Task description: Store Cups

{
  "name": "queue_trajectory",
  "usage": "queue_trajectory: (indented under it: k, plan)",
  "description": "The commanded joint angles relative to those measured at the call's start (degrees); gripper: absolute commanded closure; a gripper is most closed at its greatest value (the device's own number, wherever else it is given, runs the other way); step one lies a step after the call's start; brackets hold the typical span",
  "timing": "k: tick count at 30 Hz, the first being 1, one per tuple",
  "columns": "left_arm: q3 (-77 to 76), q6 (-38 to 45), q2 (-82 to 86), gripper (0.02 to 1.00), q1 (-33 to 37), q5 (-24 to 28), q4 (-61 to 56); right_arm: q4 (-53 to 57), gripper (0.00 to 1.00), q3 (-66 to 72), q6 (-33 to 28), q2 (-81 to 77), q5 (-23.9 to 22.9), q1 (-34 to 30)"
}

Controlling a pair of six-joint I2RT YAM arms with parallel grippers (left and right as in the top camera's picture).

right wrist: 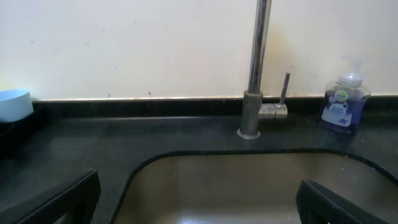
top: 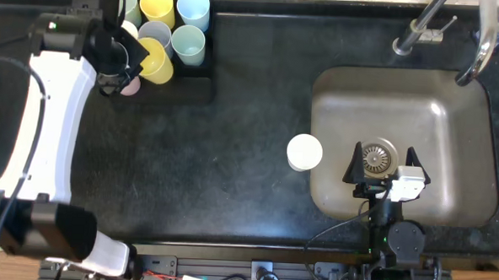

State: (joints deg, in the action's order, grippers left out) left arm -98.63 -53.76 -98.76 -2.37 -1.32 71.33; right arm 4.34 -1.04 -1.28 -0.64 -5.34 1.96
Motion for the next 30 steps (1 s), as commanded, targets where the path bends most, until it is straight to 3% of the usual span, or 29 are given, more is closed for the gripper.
queue_trajectory:
  k: [1, 30]
  plan:
    - [0.1, -2.3, -2.4, 0.982, 1.5, -0.9, -0.1, -0.3, 0.005, 0.8, 0.0, 0.4, 0.0, -0.1]
    - [0.1, -9.6, -14.1, 0.982, 1.9, -2.3, -5.0, -0.3, 0.003, 0.8, 0.0, 0.4, 0.0, -0.1]
